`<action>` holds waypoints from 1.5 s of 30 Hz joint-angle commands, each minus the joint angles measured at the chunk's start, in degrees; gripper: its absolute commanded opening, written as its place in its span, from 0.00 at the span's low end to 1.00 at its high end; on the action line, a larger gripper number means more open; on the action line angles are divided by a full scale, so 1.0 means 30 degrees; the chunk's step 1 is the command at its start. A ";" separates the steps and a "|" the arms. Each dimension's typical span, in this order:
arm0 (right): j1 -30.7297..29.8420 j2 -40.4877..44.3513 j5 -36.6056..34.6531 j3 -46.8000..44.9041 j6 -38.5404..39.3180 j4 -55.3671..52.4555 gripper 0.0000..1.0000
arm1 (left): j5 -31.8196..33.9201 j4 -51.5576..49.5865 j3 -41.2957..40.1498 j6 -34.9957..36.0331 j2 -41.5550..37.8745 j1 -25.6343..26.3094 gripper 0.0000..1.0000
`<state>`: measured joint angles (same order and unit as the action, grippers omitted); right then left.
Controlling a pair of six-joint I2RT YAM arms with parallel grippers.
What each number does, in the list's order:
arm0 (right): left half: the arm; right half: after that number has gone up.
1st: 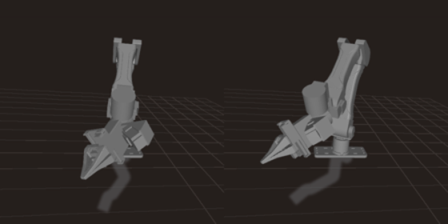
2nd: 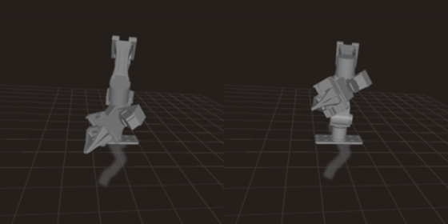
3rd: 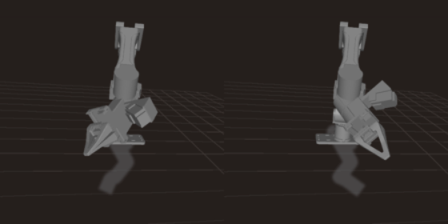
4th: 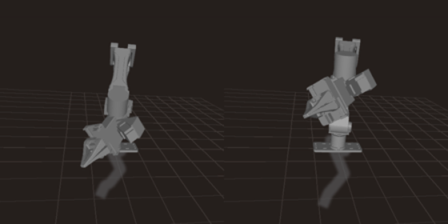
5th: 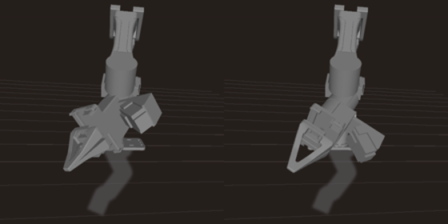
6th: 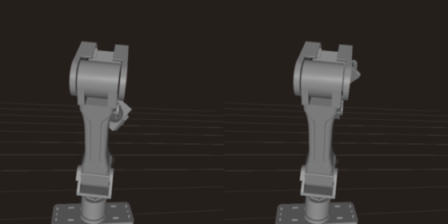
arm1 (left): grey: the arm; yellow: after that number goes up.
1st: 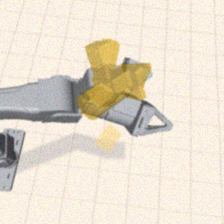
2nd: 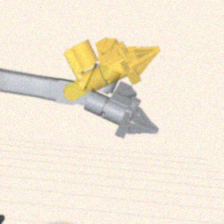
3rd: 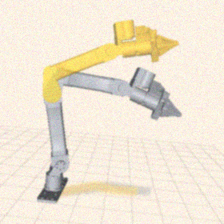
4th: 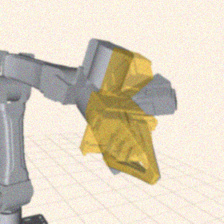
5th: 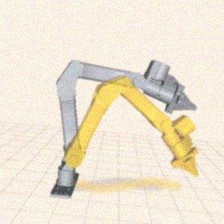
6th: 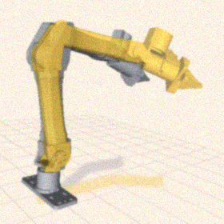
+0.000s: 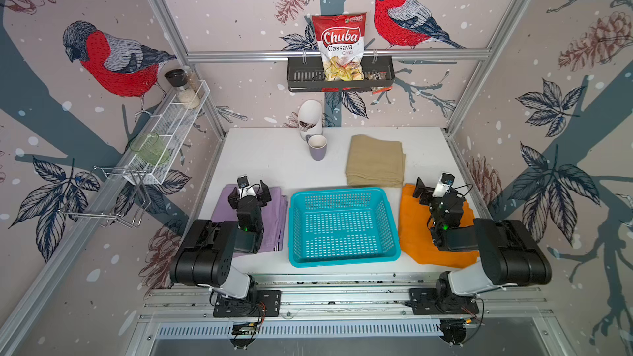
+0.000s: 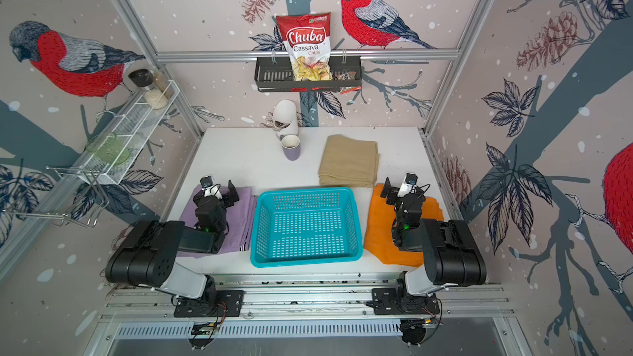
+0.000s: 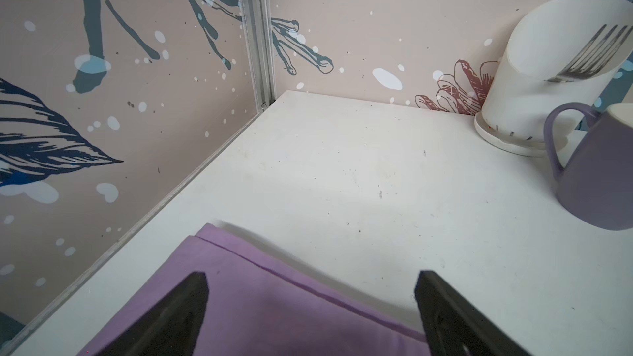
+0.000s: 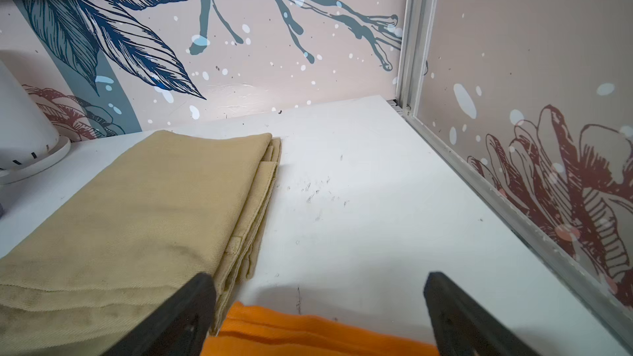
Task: Put the folded long pants in the basket
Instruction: Pick up the long pant at the center of the board.
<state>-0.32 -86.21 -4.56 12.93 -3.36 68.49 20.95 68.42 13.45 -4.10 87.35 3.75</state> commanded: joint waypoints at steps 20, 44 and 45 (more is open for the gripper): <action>0.0096 0.0020 -0.0022 0.0026 -0.0134 0.0429 1.00 | -0.0031 0.0748 0.0033 0.0135 -0.0055 0.0010 0.98; 0.2349 -0.2751 0.5400 1.5377 -0.6542 -2.0845 0.97 | 0.0544 -1.7109 1.1739 -0.1753 -0.2888 0.3614 0.96; 0.2281 -0.3506 0.6102 1.6287 -0.6418 -2.1578 0.93 | 0.0424 -1.7980 1.2599 -0.2725 -0.2691 0.3968 0.96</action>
<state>6.94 -93.51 6.90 57.08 -19.88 14.04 18.98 26.17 46.61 -6.61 78.74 13.63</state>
